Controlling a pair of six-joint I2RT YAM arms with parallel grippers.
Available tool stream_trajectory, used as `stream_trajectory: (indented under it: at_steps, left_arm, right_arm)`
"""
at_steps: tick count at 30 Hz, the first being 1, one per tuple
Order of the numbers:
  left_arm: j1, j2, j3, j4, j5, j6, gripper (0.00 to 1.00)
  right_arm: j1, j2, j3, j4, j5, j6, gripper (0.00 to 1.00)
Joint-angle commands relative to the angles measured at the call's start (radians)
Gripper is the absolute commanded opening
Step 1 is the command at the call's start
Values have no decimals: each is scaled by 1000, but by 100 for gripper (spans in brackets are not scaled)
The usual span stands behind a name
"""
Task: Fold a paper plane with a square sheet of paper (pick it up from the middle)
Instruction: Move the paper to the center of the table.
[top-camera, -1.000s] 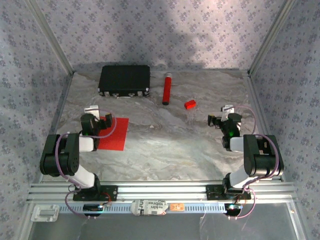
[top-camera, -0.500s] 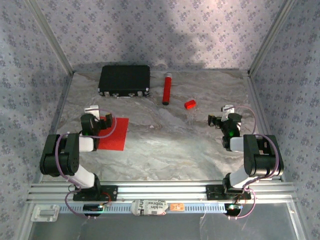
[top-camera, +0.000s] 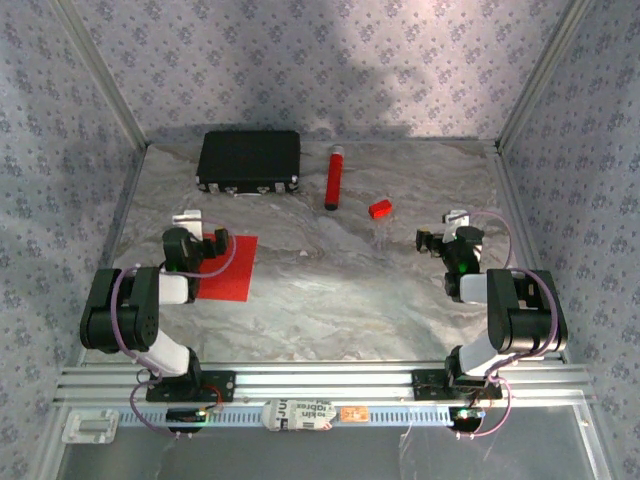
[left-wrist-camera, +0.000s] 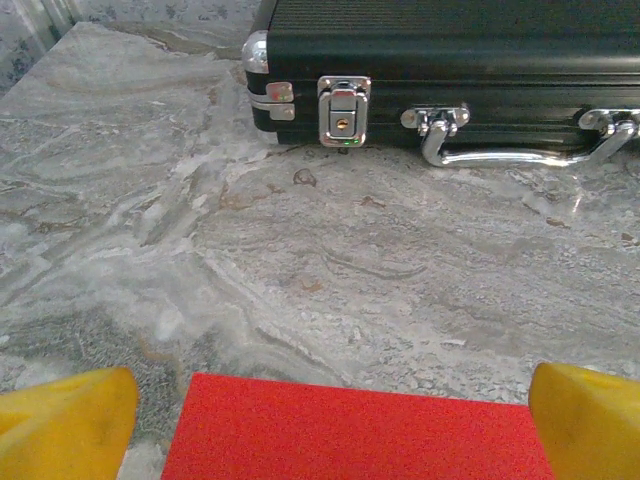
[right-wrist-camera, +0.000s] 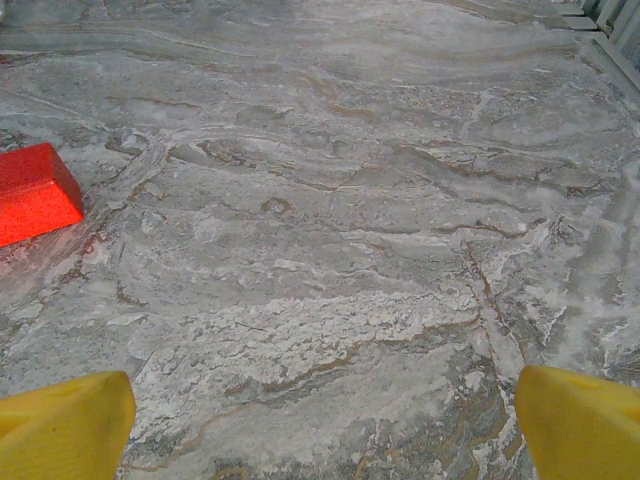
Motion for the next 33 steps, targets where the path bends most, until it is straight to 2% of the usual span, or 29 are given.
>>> stream_trajectory:
  at_steps: [1,5,9,12,13,16,20,24,27,29,31,33]
  left_arm:
    - [-5,-8,2,24,-27,-1,100]
    - [-4,-16,3,17,-32,-4,100]
    - [-5,-97,-61,67,-99,-30,100]
    - [-1,-173,-33,-60,-138,-58,100]
    - [2,-194,-19,-109,-135,-69,100]
    - [12,-255,16,-234,-141,-101,100]
    - [13,-323,141,-517,-151,-160,100]
    - [18,-349,312,-857,-164,-331,100]
    - [32,-386,349,-978,-45,-379,100]
    - [51,-434,325,-1021,19,-459,100]
    - [107,-477,265,-972,222,-489,100]
    - [135,-463,260,-1018,285,-553,100]
  right_arm:
    - [4,-2,16,1,26,8,99]
    - [27,-12,-5,28,48,-11,99]
    - [60,-43,-54,98,97,-37,99]
    - [58,-81,-24,24,99,-34,99]
    - [58,-104,-5,-36,103,-30,99]
    - [40,-210,107,-360,105,48,99]
    - [34,-362,214,-708,87,145,99]
    - [24,-463,315,-1007,41,391,99]
    - [13,-502,336,-1098,-128,467,99]
    - [18,-534,321,-1084,-253,511,99]
    - [35,-566,300,-1063,-301,566,99]
    - [68,-583,292,-1076,-283,608,99]
